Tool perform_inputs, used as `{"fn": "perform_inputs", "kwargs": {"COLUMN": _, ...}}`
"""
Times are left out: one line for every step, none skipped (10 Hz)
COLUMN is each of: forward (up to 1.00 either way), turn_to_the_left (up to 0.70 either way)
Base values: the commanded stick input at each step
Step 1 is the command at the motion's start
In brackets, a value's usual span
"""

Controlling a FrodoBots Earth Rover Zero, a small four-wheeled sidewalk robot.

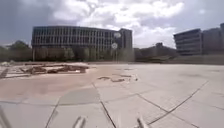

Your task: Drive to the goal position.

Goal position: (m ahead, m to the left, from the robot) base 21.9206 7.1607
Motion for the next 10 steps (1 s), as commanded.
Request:
{"fn": "perform_inputs", "kwargs": {"forward": 0.7, "turn_to_the_left": 0.0}}
{"fn": "perform_inputs", "kwargs": {"forward": 0.7, "turn_to_the_left": 0.0}}
{"fn": "perform_inputs", "kwargs": {"forward": 0.7, "turn_to_the_left": 0.0}}
{"fn": "perform_inputs", "kwargs": {"forward": 0.7, "turn_to_the_left": 0.0}}
{"fn": "perform_inputs", "kwargs": {"forward": 0.7, "turn_to_the_left": 0.0}}
{"fn": "perform_inputs", "kwargs": {"forward": 0.7, "turn_to_the_left": 0.0}}
{"fn": "perform_inputs", "kwargs": {"forward": 0.7, "turn_to_the_left": 0.0}}
{"fn": "perform_inputs", "kwargs": {"forward": 0.7, "turn_to_the_left": 0.0}}
{"fn": "perform_inputs", "kwargs": {"forward": 0.7, "turn_to_the_left": 0.0}}
{"fn": "perform_inputs", "kwargs": {"forward": 0.7, "turn_to_the_left": 0.0}}
